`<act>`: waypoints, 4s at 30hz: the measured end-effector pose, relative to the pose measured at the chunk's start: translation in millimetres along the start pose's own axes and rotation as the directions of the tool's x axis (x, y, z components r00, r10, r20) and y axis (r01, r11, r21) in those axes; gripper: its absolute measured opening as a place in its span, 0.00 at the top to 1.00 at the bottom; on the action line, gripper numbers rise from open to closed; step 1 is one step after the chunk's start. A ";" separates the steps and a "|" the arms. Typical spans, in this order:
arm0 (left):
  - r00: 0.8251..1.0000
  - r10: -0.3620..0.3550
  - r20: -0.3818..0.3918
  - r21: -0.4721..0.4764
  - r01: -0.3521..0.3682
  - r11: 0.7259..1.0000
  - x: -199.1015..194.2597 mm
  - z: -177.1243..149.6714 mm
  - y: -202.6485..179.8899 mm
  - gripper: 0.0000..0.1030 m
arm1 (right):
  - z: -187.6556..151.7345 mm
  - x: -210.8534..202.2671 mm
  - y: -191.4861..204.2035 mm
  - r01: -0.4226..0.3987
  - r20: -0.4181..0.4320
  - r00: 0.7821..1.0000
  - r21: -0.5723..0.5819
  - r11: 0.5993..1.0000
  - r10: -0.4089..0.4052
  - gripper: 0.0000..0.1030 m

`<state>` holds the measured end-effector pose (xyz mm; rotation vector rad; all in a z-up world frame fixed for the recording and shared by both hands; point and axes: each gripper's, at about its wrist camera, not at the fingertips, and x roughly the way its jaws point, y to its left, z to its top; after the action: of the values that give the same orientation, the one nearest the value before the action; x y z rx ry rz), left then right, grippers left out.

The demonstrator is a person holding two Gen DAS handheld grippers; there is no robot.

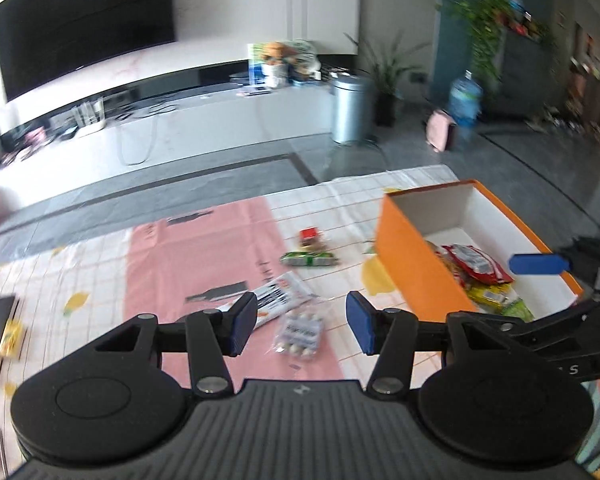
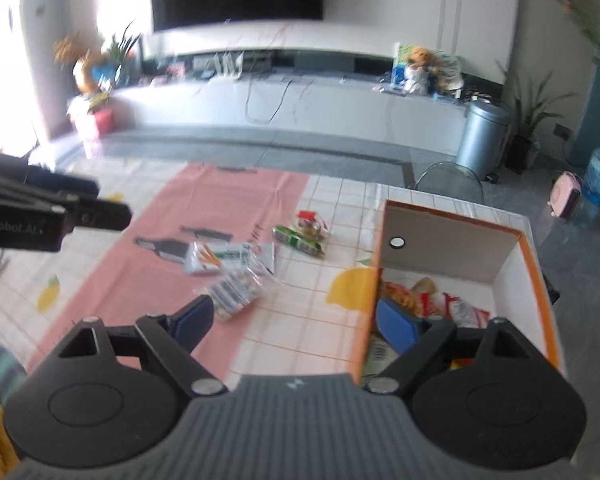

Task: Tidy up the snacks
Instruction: 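Move both tools back from the box toward the remaining snacks, then grasp the white spicy-strip packet with the left tool while the right tool grasps the white-ball pack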

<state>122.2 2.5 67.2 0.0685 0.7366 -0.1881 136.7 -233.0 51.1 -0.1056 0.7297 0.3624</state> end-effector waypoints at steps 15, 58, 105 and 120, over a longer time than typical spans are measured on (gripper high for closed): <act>0.998 0.004 -0.065 -0.168 -0.015 0.986 9.7 -74.3 44.9 0.41 | -65.2 19.9 52.7 0.018 0.069 0.997 0.235 0.972 -0.036 0.17; 0.973 -0.080 -0.216 0.049 0.092 0.995 173.9 -37.9 126.0 0.31 | -22.3 249.5 80.5 0.167 -0.198 0.974 0.294 0.941 -0.111 0.19; 0.958 -0.085 -0.275 -0.078 0.066 0.995 222.6 -54.6 65.5 0.21 | -60.0 215.3 48.4 0.112 -0.156 0.983 0.094 0.989 -0.096 0.31; 0.986 -0.007 -0.164 -0.007 0.006 1.000 233.7 -59.0 44.9 0.26 | -57.0 229.0 51.9 0.142 -0.120 0.984 0.084 0.986 -0.132 0.32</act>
<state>261.4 19.9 -133.9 0.0762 0.9016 -0.1883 239.2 -131.5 -142.7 -0.0897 0.8464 0.1918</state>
